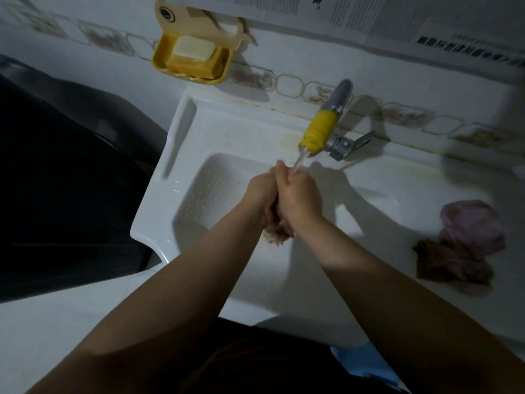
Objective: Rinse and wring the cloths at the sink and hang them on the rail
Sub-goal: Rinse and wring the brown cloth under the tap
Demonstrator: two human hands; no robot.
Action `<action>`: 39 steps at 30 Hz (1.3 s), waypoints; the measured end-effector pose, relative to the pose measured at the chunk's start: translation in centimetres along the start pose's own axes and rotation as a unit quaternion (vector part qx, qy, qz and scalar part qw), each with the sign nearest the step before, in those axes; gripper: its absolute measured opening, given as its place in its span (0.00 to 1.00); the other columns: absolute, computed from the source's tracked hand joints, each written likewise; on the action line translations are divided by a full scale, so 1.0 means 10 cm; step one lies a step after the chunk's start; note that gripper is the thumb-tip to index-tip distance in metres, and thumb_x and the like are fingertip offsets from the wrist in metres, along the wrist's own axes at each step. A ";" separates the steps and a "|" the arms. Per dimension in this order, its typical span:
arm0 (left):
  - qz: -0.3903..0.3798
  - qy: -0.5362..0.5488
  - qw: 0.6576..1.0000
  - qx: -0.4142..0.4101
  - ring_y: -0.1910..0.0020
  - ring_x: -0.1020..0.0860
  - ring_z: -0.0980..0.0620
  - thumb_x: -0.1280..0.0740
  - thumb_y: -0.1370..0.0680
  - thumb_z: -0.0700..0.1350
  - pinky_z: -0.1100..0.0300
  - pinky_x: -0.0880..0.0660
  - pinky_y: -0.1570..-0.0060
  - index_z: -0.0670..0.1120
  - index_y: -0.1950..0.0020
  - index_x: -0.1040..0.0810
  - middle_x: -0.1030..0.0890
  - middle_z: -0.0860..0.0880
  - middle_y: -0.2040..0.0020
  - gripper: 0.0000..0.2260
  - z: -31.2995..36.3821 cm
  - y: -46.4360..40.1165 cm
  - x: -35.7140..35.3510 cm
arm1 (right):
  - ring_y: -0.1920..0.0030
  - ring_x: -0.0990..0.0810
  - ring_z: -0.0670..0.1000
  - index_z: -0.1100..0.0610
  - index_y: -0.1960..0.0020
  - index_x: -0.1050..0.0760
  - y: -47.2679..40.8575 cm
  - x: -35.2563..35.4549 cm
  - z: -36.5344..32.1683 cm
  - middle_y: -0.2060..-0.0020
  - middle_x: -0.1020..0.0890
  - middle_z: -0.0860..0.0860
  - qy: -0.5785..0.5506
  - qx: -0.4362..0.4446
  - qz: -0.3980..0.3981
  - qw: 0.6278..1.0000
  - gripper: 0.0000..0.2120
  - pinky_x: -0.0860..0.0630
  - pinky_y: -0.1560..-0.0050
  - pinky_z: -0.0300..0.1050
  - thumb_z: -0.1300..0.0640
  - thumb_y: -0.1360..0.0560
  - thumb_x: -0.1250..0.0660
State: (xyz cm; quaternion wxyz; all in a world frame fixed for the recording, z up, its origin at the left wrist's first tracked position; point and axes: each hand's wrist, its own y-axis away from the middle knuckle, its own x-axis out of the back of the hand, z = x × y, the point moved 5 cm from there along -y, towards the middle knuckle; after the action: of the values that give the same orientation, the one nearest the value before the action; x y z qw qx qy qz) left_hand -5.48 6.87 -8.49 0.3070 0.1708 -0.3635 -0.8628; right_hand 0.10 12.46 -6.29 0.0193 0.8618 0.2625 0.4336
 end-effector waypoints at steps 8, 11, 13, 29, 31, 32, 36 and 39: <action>-0.085 -0.020 0.996 -0.033 0.61 0.24 0.43 0.42 0.17 0.48 0.50 0.24 0.61 0.44 0.49 0.24 0.20 0.44 0.61 0.11 -0.20 0.15 0.14 | 0.66 0.18 0.50 0.59 0.61 0.24 -0.18 0.02 0.48 0.70 0.17 0.51 -0.427 -0.176 -0.080 0.883 0.15 0.21 0.58 0.47 0.49 0.23 0.34; -0.016 0.075 0.997 0.002 0.61 0.22 0.49 0.40 0.20 0.45 0.58 0.26 0.64 0.42 0.53 0.23 0.21 0.46 0.61 0.10 -0.18 0.17 0.25 | 0.65 0.18 0.48 0.60 0.60 0.22 -0.08 0.12 0.44 0.67 0.18 0.54 -0.394 -0.161 -0.055 0.903 0.19 0.23 0.61 0.41 0.45 0.23 0.36; 0.048 0.084 0.995 0.019 0.62 0.21 0.45 0.39 0.21 0.46 0.55 0.25 0.60 0.41 0.60 0.24 0.21 0.41 0.63 0.11 -0.16 0.15 0.28 | 0.71 0.23 0.41 0.59 0.64 0.25 0.06 0.12 0.28 0.71 0.22 0.51 -0.290 -0.093 -0.048 0.951 0.20 0.27 0.66 0.36 0.46 0.21 0.39; -0.055 0.009 0.998 0.007 0.72 0.21 0.43 0.43 0.21 0.62 0.54 0.23 0.70 0.41 0.60 0.23 0.21 0.41 0.69 0.26 -0.17 0.28 -0.12 | 0.60 0.21 0.57 0.59 0.62 0.23 -0.17 0.20 0.29 0.64 0.19 0.58 -0.142 -0.053 -0.007 0.988 0.21 0.26 0.56 0.48 0.45 0.21 0.40; -0.061 -0.058 0.995 -0.053 0.61 0.20 0.41 0.42 0.20 0.60 0.48 0.22 0.57 0.38 0.51 0.21 0.18 0.38 0.58 0.25 -0.13 0.30 -0.02 | 0.60 0.19 0.55 0.57 0.64 0.23 -0.25 0.26 0.40 0.65 0.18 0.55 -0.276 -0.133 -0.044 0.951 0.20 0.24 0.54 0.47 0.44 0.22 0.38; -0.059 -0.071 0.993 -0.071 0.57 0.21 0.42 0.41 0.19 0.57 0.48 0.24 0.53 0.36 0.48 0.23 0.20 0.39 0.55 0.24 -0.11 0.28 0.05 | 0.59 0.19 0.55 0.55 0.64 0.22 -0.24 0.27 0.42 0.65 0.18 0.53 -0.321 -0.155 -0.063 0.932 0.19 0.23 0.53 0.47 0.43 0.23 0.38; -0.067 -0.099 0.978 -0.172 0.58 0.27 0.46 0.37 0.19 0.44 0.51 0.28 0.56 0.39 0.51 0.26 0.25 0.39 0.58 0.08 0.09 0.25 0.25 | 0.56 0.19 0.49 0.51 0.57 0.21 -0.09 0.25 0.34 0.61 0.18 0.48 -0.174 -0.032 -0.240 0.955 0.24 0.24 0.50 0.47 0.31 0.28 0.39; -0.065 -0.184 0.949 -0.248 0.66 0.26 0.48 0.32 0.22 0.43 0.56 0.27 0.64 0.37 0.55 0.26 0.24 0.36 0.63 0.09 0.29 0.26 0.26 | 0.58 0.17 0.52 0.56 0.57 0.22 0.11 0.18 0.34 0.61 0.17 0.55 -0.048 0.033 -0.340 0.939 0.19 0.22 0.54 0.50 0.39 0.29 0.31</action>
State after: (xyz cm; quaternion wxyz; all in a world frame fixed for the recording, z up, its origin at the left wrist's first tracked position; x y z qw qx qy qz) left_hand -7.85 5.29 -4.84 0.2102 -0.0494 -0.1764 -0.9604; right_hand 4.02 13.02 -6.76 0.1501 0.7413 0.5525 0.3502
